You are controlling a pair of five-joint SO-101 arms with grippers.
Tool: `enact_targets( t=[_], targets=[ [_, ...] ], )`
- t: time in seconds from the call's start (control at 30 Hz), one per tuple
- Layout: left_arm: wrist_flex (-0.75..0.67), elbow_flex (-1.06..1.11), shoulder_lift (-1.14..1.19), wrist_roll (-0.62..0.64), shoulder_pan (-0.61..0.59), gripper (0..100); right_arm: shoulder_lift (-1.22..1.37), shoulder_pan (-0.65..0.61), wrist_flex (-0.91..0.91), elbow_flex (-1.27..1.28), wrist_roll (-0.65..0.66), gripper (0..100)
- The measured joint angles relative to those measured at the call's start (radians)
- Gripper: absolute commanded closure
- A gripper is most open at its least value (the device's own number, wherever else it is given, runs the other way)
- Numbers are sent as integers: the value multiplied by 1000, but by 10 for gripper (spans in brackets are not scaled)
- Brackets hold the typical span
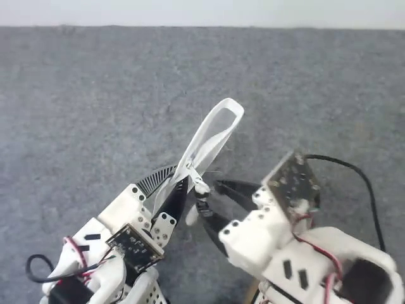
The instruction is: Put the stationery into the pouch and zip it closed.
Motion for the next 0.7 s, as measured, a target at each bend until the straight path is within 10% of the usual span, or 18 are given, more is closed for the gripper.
enact_targets(
  t=[0.7],
  targets=[
    [0,0,0,3,-5,991,18,147,-233,150,143,993]
  ],
)
